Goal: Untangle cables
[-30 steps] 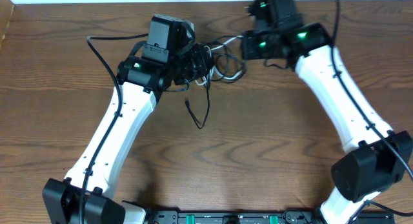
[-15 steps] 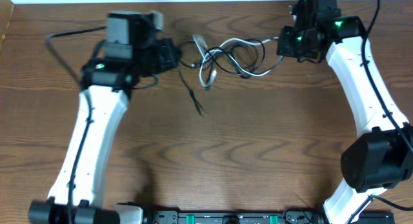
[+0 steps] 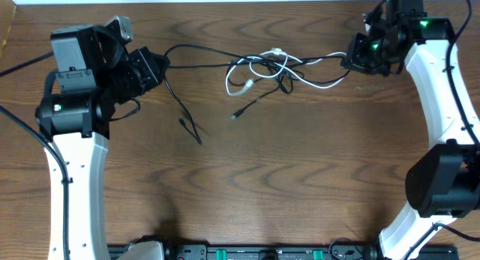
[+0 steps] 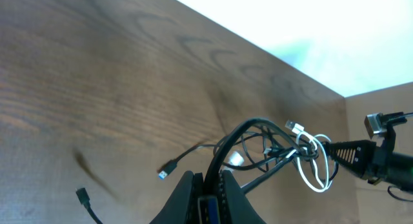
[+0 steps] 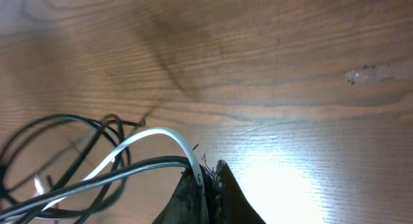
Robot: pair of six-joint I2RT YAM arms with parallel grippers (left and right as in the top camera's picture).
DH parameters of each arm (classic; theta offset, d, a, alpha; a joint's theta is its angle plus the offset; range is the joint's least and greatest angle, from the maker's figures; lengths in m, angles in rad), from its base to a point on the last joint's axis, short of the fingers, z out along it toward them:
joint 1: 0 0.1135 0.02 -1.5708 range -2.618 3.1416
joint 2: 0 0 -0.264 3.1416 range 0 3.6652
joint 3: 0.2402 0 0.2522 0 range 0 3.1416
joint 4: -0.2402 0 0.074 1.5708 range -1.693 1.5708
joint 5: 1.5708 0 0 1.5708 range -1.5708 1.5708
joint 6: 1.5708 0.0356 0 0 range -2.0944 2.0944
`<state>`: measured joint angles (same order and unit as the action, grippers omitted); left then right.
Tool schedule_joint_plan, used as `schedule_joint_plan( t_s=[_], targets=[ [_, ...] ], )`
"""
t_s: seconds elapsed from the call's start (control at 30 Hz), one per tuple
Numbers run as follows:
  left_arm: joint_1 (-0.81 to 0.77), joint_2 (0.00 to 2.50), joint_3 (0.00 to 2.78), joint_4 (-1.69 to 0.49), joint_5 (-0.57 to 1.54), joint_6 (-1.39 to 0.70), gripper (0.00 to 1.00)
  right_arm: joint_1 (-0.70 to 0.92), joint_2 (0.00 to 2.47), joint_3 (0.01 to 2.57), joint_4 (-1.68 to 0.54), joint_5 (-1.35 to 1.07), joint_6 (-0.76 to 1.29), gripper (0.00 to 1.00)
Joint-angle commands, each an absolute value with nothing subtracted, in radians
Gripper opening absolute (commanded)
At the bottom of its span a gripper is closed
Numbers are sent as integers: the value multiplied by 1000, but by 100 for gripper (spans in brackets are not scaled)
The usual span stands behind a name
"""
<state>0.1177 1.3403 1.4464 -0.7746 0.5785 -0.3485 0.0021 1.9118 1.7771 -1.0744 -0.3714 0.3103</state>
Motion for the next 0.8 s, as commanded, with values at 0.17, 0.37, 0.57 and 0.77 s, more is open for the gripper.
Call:
schedule_joint_plan(
  t_s=[0.17, 0.37, 0.57, 0.77],
  targets=[
    [180, 1308, 1454, -860, 353, -284, 7, -155, 1933, 1770, -1095, -141, 304, 1],
    [157, 1313, 1430, -944, 336, -268, 8, -145, 1933, 1770, -1097, -553, -35, 1],
    [33, 1354, 1375, -968, 335, -254, 7, -20, 1933, 1770, -1103, -581, -95, 1],
    [-94, 1420, 1362, -977, 331, -203, 12, 104, 1933, 1770, -1108, -399, -58, 38]
  ],
)
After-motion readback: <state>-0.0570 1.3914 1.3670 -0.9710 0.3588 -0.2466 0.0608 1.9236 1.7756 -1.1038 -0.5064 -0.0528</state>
